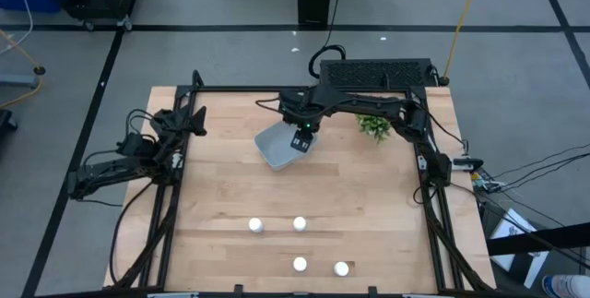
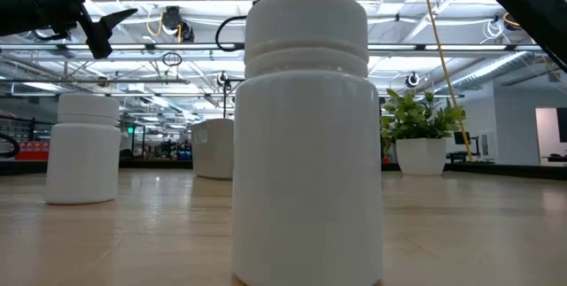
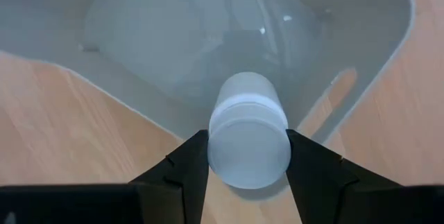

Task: Pick and place pill bottles into a basket
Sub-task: Put the white pill bottle into the gray bin

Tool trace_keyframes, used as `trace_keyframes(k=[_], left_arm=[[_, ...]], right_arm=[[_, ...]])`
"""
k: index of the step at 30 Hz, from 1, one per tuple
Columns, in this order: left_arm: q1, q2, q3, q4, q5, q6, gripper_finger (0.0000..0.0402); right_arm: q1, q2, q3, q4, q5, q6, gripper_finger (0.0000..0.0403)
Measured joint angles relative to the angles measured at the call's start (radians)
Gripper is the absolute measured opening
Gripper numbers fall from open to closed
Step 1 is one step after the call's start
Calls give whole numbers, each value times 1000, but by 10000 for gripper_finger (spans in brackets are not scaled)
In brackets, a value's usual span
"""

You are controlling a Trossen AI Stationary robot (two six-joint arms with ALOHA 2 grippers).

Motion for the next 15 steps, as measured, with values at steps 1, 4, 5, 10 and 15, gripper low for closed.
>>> trace_keyframes(k=[1, 4, 5, 10, 15], left_arm=[[0, 0, 0, -6, 0, 0, 308], [0, 0, 0, -16, 0, 0, 308], [0, 0, 0, -20, 0, 0, 308], [0, 0, 0, -32, 3, -1, 308], [0, 0, 0, -47, 11, -1, 308]], right_arm=[[1, 3, 0, 1, 1, -10, 155], [7, 19, 0, 8, 14, -32, 154], [10, 22, 0, 12, 20, -47, 154], [31, 33, 0, 26, 75, -118, 156], [35, 40, 0, 39, 74, -174, 155]])
